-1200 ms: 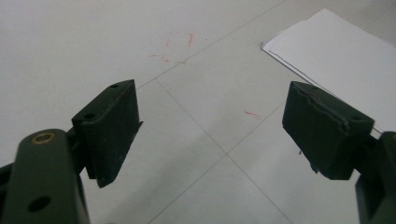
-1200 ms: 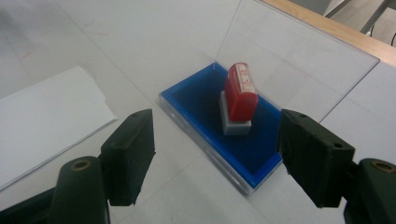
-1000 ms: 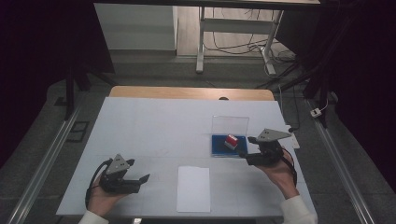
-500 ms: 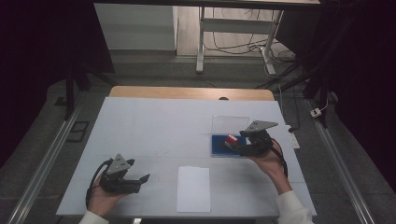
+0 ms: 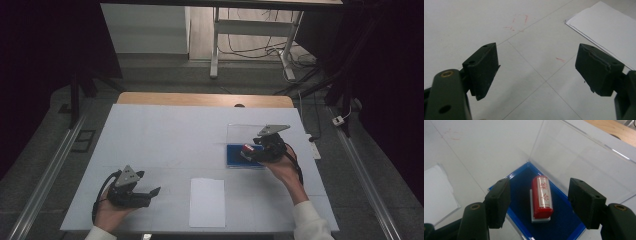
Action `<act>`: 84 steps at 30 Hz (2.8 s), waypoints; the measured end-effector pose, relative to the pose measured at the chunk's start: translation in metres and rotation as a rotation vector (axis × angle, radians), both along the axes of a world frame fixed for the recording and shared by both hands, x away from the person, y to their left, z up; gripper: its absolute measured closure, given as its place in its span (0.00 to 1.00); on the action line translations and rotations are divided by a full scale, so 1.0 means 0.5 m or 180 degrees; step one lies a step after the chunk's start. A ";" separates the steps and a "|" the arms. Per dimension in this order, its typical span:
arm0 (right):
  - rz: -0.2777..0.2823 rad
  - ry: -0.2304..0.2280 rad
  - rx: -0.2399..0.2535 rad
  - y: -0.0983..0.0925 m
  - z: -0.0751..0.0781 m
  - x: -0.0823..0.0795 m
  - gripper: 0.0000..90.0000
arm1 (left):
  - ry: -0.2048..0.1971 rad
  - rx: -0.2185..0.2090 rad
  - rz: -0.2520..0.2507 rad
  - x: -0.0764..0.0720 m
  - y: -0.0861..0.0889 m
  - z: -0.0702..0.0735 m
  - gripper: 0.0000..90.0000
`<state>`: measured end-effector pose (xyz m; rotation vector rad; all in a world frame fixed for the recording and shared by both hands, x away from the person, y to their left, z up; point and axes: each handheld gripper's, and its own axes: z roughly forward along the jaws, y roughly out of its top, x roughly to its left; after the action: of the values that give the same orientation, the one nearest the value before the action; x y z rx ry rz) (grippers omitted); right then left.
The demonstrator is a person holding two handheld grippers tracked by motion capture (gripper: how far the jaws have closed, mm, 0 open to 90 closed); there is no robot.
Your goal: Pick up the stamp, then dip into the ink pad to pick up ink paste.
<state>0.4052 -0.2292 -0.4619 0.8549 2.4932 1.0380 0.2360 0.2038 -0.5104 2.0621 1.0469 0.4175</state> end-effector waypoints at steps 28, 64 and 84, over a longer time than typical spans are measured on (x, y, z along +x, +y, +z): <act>0.0014 0.0044 -0.0200 0.011 -0.028 0.018 0.68 | 0.0019 -0.0010 0.0002 0.002 0.004 -0.004 0.21; 0.0018 -0.0164 0.0095 -0.012 0.020 -0.004 0.77 | 0.0029 0.0033 -0.0035 0.011 0.002 -0.009 0.21; 0.0070 0.0045 -0.0194 0.012 0.005 0.008 0.77 | 0.0013 0.0066 -0.0031 0.007 -0.004 -0.007 0.21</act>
<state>0.4094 -0.2233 -0.4592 0.8214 2.5375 0.9611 0.2396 0.2020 -0.5140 2.0864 1.0385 0.4210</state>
